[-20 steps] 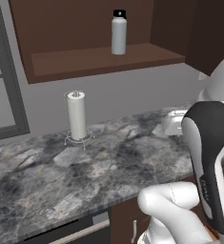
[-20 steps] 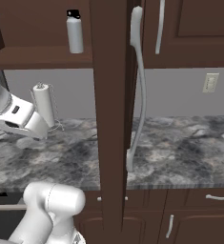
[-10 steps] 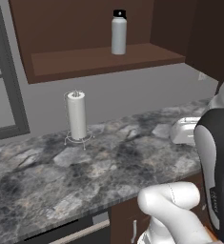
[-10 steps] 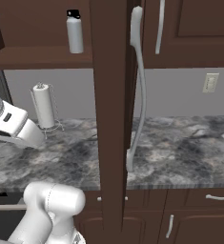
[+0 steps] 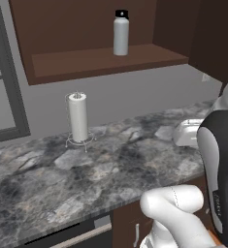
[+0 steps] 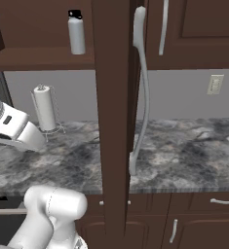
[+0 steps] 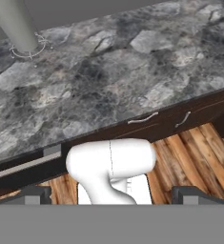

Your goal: Pick the water bottle, boxed drink, can from the counter and place them in the open cabinet.

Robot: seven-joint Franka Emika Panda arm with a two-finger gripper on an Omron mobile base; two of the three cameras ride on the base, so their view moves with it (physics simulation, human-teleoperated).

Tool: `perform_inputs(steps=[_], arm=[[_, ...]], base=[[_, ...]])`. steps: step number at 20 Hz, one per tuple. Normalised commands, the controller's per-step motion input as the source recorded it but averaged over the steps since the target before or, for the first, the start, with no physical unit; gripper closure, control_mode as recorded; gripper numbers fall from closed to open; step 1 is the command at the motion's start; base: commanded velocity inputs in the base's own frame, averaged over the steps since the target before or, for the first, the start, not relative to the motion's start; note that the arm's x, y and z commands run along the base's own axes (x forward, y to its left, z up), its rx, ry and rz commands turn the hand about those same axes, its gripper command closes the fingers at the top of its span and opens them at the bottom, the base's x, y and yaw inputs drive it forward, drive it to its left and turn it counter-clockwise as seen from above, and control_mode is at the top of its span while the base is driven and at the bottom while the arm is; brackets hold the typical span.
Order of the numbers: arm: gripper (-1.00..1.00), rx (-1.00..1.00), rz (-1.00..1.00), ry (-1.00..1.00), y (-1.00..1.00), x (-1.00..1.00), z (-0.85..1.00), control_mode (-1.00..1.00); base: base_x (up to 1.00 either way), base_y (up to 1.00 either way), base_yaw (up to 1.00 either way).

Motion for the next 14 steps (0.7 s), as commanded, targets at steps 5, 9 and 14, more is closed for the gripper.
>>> perform_inputs(steps=[5,9,14], arm=[[-1.0,0.0,0.0,0.0,0.0,0.0,0.0,-1.0],[-1.0,0.0,0.0,0.0,0.0,0.0,0.0,1.0],[-1.0,0.0,0.0,0.0,0.0,0.0,0.0,1.0]], base=[[0.0,0.0,0.0],[-0.54,0.22,-0.01],[-1.0,0.98,-0.35]])
